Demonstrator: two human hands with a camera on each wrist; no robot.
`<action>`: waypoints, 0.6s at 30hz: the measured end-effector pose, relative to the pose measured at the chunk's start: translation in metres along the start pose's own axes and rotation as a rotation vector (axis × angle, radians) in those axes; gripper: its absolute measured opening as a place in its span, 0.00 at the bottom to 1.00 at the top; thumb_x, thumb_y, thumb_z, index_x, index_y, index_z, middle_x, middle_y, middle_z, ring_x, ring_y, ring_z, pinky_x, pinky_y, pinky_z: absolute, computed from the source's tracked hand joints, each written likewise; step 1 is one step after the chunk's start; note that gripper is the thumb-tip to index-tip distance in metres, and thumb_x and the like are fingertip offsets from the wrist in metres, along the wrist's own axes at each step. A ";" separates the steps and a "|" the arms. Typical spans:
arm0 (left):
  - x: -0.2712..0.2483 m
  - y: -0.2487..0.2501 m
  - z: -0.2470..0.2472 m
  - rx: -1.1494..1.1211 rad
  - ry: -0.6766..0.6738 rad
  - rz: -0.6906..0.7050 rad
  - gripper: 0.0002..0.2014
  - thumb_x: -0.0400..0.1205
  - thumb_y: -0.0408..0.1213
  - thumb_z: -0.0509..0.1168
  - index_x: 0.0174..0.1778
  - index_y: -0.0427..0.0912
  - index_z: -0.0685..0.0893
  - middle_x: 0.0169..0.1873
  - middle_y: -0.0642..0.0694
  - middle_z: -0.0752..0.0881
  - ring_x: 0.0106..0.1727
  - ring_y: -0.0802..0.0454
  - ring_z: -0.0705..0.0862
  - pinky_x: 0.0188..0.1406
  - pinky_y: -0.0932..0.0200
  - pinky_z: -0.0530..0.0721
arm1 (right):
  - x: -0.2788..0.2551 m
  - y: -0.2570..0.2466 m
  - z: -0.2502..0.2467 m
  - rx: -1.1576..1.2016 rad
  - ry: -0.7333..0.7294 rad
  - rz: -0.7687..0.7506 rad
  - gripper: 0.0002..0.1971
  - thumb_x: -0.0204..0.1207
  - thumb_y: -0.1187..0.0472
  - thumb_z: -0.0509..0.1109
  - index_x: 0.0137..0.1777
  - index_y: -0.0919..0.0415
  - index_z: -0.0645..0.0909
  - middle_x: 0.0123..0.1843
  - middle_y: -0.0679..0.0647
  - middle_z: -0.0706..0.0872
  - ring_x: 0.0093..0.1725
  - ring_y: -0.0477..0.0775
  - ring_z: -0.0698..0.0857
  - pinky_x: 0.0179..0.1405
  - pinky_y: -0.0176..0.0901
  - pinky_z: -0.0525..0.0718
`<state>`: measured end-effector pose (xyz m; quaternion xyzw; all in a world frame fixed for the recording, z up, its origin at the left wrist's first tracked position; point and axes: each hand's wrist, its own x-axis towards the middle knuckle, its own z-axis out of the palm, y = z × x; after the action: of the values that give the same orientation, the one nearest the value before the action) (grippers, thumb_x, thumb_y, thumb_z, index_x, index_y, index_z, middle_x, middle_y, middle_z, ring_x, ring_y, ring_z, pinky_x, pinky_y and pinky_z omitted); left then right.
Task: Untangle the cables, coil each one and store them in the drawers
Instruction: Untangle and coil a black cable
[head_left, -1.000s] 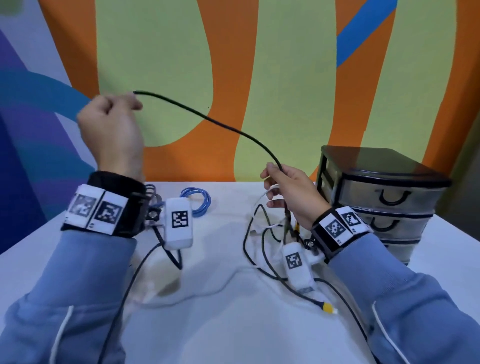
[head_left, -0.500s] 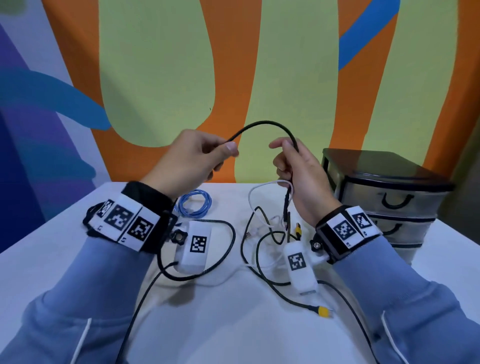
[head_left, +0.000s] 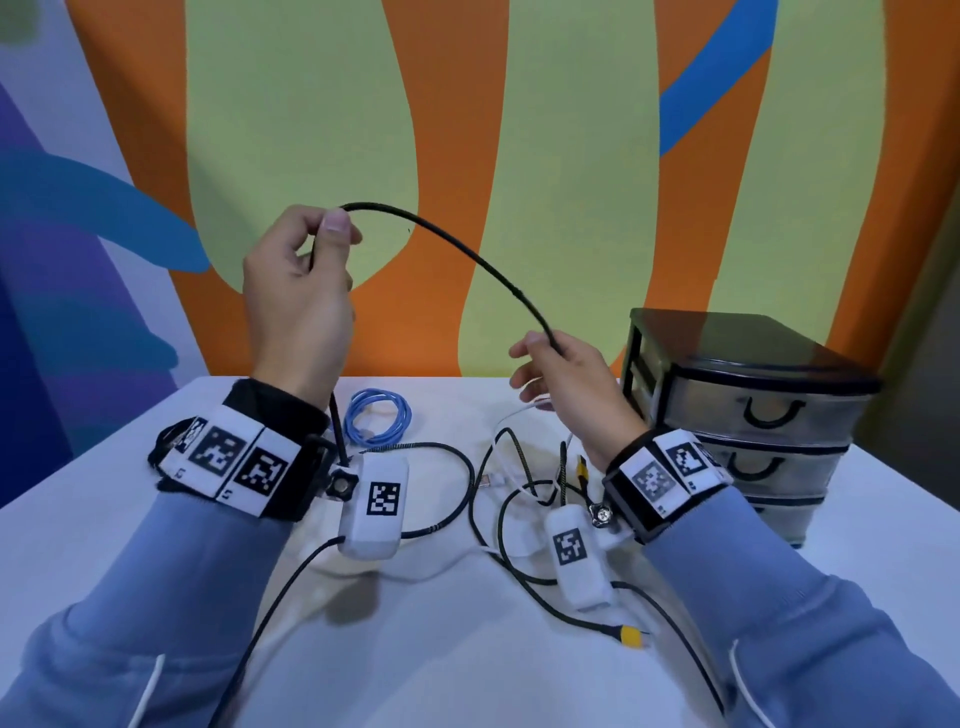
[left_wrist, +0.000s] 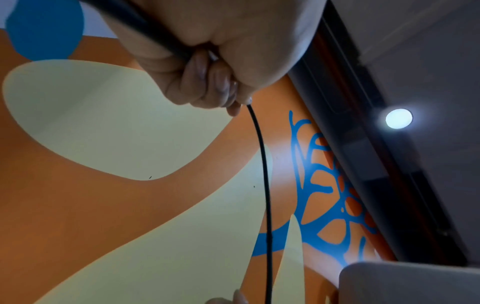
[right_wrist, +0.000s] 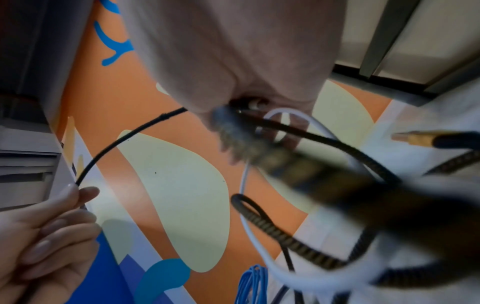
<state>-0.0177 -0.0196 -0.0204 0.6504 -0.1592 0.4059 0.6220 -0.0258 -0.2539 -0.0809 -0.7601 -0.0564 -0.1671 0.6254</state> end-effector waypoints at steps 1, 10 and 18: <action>-0.001 -0.001 0.000 0.020 -0.010 0.020 0.15 0.92 0.56 0.62 0.47 0.52 0.85 0.28 0.42 0.69 0.30 0.41 0.65 0.26 0.35 0.69 | -0.001 0.000 0.002 -0.050 -0.012 -0.001 0.14 0.92 0.52 0.62 0.54 0.57 0.86 0.43 0.53 0.89 0.39 0.49 0.84 0.44 0.39 0.79; -0.006 -0.008 0.006 0.310 -0.285 0.268 0.13 0.89 0.56 0.68 0.61 0.57 0.94 0.35 0.46 0.89 0.38 0.43 0.83 0.38 0.45 0.82 | -0.014 -0.044 -0.011 0.351 -0.213 -0.160 0.05 0.87 0.54 0.71 0.52 0.54 0.83 0.31 0.51 0.68 0.27 0.49 0.59 0.22 0.37 0.58; -0.015 -0.006 0.014 0.453 -0.271 0.216 0.15 0.92 0.55 0.63 0.70 0.60 0.89 0.32 0.55 0.85 0.37 0.48 0.81 0.35 0.51 0.76 | -0.007 -0.077 -0.012 0.593 -0.434 -0.111 0.16 0.90 0.50 0.61 0.56 0.57 0.87 0.25 0.45 0.61 0.24 0.44 0.53 0.20 0.37 0.51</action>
<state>-0.0178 -0.0366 -0.0334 0.8004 -0.2144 0.4043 0.3872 -0.0572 -0.2484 -0.0091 -0.5595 -0.2745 -0.0121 0.7820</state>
